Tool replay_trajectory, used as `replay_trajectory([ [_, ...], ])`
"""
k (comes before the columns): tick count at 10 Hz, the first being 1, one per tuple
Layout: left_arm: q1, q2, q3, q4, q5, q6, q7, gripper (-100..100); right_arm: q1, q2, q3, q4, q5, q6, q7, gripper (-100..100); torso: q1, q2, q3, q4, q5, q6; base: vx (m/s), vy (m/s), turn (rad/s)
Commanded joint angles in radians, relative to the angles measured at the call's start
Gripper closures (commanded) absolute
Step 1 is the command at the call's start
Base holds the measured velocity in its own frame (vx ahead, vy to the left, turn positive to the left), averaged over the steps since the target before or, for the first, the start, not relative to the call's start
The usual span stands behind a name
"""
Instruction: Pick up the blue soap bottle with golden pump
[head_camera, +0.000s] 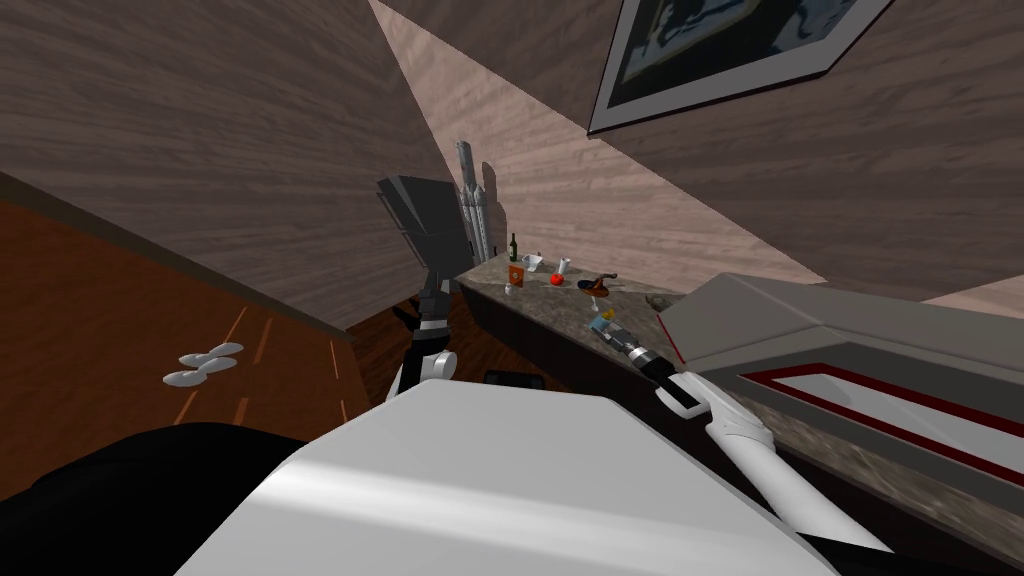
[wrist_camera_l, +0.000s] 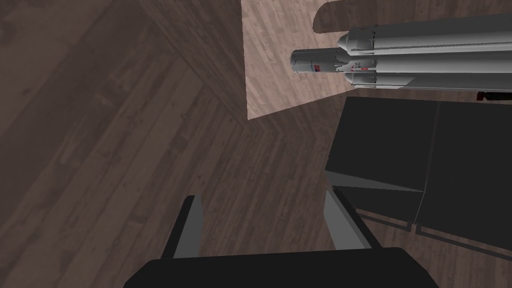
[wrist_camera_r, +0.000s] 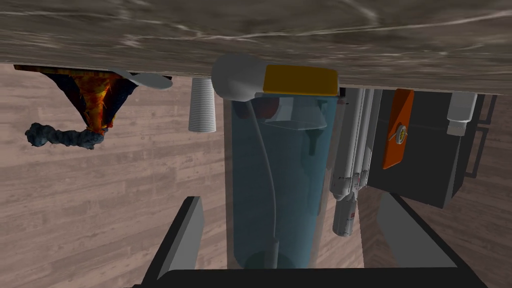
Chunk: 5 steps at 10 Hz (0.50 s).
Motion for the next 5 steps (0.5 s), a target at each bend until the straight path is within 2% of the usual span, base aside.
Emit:
replay_trajectory([
  [1,0.000,0.000,0.000,0.000,0.000,0.000,0.000,0,-0.050,-0.016,0.018,0.050,-0.008,-0.045,0.002,-100,0.000,0.000,0.000,0.000,0.000,0.000,-0.027,0.049,-0.017],
  [2,0.000,0.000,0.000,0.000,0.000,0.000,0.000,0,-0.072,-0.016,0.018,0.084,-0.008,-0.045,0.002,-100,0.002,0.001,0.000,0.000,0.000,0.000,-0.030,0.061,-0.011],
  [3,0.000,0.000,0.000,0.000,0.000,0.000,0.000,0,-0.072,-0.016,0.018,0.117,-0.008,-0.045,0.002,-100,0.003,0.001,0.001,0.000,0.001,0.000,-0.015,0.028,-0.002],
  [4,0.000,0.000,0.000,0.000,0.000,0.000,0.000,0,-0.124,-0.033,0.036,0.156,-0.016,-0.092,0.005,-100,0.001,0.001,0.000,0.000,0.000,0.000,-0.029,0.051,-0.019],
  [5,0.000,0.000,0.000,0.000,0.000,0.000,0.000,0,-0.146,-0.033,0.036,0.195,-0.016,-0.092,0.005,-100,0.002,0.001,0.001,0.000,0.001,0.000,-0.039,0.054,-0.010],
])
